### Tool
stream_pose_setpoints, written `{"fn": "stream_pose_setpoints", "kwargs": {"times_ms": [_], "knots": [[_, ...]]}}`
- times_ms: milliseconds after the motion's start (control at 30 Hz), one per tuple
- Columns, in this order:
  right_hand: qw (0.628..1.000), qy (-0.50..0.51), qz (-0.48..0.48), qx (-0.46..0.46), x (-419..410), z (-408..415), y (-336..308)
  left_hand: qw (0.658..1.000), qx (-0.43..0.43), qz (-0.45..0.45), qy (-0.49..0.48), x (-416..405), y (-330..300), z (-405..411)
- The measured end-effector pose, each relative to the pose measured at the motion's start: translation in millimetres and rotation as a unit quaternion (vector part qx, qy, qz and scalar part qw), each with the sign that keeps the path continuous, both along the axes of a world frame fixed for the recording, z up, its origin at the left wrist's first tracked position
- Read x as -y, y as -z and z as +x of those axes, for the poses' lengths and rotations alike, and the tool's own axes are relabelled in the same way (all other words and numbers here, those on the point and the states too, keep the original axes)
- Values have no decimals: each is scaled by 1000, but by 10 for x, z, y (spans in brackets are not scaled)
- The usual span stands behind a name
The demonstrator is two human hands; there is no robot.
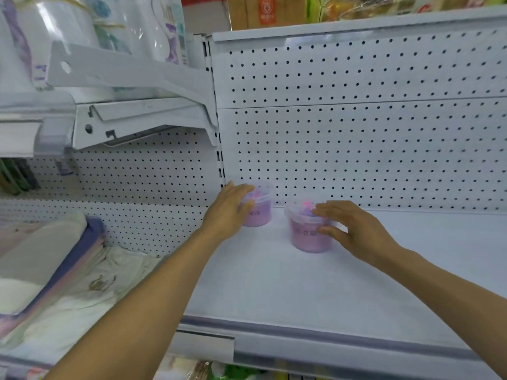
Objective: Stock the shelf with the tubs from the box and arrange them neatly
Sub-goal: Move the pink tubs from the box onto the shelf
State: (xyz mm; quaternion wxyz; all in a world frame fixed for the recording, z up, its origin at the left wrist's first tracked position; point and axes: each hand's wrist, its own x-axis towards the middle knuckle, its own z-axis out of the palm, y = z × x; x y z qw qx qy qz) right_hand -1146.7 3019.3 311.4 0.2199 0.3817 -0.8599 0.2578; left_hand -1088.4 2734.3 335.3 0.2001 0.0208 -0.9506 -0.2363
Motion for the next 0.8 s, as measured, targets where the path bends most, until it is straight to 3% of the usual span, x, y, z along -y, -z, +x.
{"fn": "stream_pose_setpoints", "kwargs": {"times_ms": [233,533,667,800], "knots": [[997,44,18,58,191,-478,-32,996,-31,-61,-61,44,46,-328],[994,59,29,89,378,-663,-76,993,-27,-68,-93,38,46,-419],[991,69,108,49,354,-538,-151,993,-4,-74,-94,-23,28,-325],[988,93,121,-14,210,-181,-230,989,-63,-116,-60,-222,9,-38]]}}
